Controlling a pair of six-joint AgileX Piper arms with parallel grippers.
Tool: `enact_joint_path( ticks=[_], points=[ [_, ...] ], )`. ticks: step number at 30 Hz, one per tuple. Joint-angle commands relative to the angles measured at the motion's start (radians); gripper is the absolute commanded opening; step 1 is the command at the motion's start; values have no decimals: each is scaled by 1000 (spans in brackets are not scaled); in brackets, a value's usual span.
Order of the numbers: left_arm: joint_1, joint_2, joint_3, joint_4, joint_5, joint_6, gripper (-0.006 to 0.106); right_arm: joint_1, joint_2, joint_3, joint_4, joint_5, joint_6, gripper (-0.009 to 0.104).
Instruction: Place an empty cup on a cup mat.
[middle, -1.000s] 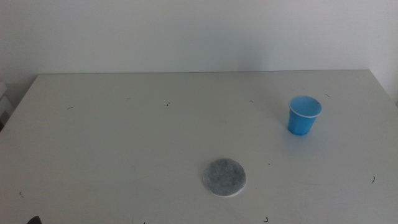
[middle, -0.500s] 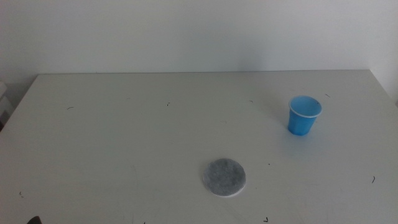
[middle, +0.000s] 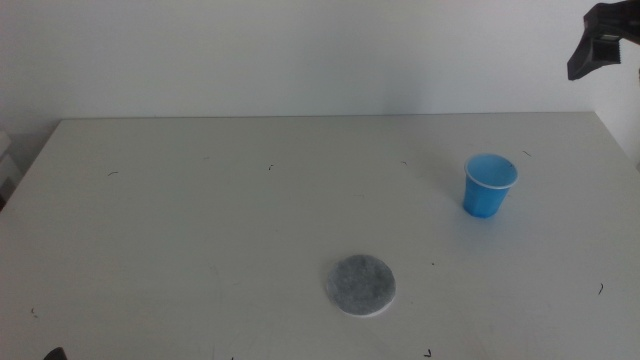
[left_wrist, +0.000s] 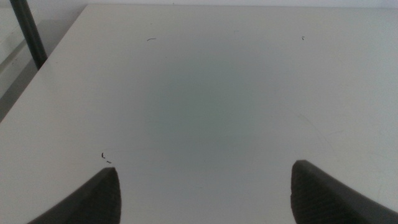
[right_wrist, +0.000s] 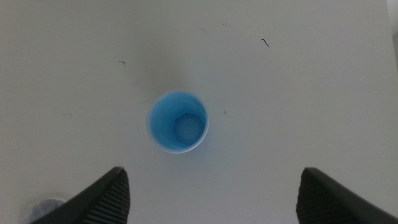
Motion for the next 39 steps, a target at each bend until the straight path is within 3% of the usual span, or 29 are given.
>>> enact_joint_path(
  ticks=[1, 26, 34, 39],
  points=[
    [1, -3, -6, 0, -67, -11, 105, 0, 25, -71, 4, -25, -10, 84],
    [1, -3, -6, 0, -67, -11, 105, 60, 403, -143, 6, -62, -5, 83],
    [1, -3, -6, 0, -67, -11, 105, 60, 474, -143, 5, -89, -5, 69],
    [1, -3, -6, 0, -67, -11, 105, 60, 503, -143, 5, -90, -5, 52]
  ],
)
